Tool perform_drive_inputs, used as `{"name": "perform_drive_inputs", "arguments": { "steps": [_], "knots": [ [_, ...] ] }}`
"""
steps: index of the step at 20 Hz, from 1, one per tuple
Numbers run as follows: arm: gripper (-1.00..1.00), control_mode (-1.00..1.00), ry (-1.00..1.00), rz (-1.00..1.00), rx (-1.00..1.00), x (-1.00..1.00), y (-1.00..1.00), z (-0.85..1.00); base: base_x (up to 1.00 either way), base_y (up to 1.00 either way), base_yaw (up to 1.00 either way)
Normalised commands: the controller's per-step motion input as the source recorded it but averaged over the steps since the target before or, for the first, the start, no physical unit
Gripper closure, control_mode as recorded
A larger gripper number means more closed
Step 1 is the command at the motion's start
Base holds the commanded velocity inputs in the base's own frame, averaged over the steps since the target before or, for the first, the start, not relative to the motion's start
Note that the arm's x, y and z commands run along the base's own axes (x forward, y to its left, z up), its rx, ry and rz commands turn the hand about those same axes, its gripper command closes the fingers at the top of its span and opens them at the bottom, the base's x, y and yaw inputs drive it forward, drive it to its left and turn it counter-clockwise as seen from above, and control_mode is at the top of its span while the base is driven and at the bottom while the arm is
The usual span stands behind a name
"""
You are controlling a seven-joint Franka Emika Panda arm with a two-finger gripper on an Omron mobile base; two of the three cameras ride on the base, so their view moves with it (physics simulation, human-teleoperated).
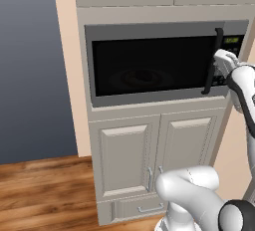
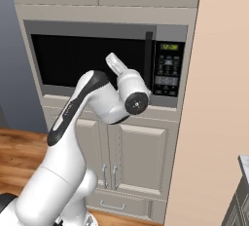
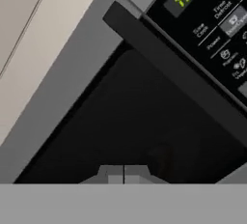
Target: Transport the steak from the fridge to the microwave and turn on the microwave.
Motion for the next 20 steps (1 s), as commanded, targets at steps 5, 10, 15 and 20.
{"name": "perform_drive_inputs", "arguments": {
  "steps": [5,10,15,20],
  "knots": [
    [1.0,-1.0,0.02,-0.02,0.24,-0.09,-0.5,0.0,0.0,0.0,0.0],
    [1.0,-1.0,0.08,-0.01,0.23,0.0,-0.44,0.0,0.0,0.0,0.0],
    [1.0,-1.0,0.1,0.0,0.23,0.0,-0.5,0.0,0.0,0.0,0.0],
    [1.0,-1.0,0.04,0.0,0.18,0.0,-0.37,-0.04,0.0,0.0,0.0]
  ]
}}
